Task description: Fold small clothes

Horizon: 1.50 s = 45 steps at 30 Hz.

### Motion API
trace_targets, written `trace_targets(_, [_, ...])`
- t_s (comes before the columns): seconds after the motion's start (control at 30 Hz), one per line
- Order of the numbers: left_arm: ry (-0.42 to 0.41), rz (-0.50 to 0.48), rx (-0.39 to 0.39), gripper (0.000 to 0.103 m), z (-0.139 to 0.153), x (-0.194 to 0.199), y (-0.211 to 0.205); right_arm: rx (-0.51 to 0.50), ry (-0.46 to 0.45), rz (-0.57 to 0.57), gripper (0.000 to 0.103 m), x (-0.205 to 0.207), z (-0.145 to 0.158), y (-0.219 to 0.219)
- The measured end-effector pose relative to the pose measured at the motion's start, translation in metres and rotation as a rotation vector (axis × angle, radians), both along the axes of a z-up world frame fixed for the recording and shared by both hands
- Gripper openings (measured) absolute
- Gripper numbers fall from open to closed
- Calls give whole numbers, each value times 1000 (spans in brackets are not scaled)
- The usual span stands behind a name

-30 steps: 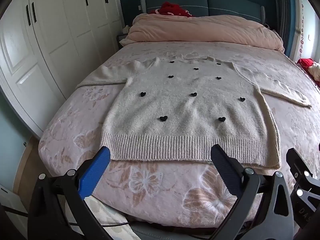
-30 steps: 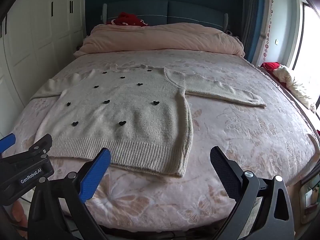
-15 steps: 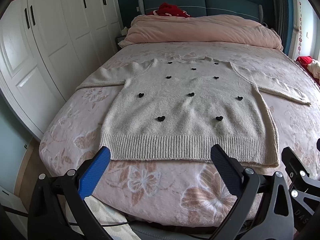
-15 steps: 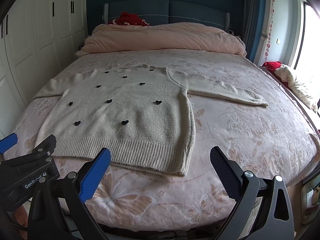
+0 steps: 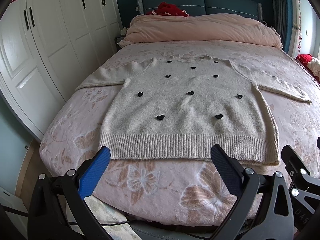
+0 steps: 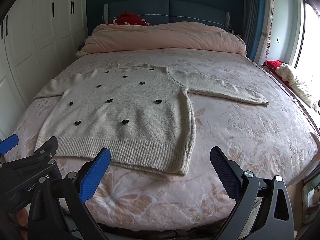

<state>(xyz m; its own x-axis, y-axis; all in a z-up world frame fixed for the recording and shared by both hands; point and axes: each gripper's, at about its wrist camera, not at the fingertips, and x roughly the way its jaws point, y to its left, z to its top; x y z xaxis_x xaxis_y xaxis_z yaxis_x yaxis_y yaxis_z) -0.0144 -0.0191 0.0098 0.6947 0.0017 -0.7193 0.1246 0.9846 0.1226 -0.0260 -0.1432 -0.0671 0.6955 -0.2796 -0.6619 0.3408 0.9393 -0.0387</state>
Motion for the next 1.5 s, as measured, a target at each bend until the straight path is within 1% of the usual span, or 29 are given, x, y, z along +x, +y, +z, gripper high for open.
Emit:
trace_targets(1.2, [2, 1, 4, 98, -5, -2, 1, 5, 3, 2, 98, 0, -2, 1])
trace_targets(1.5, [13, -1, 11, 98, -13, -2, 1, 11, 11, 6, 98, 0, -6, 6])
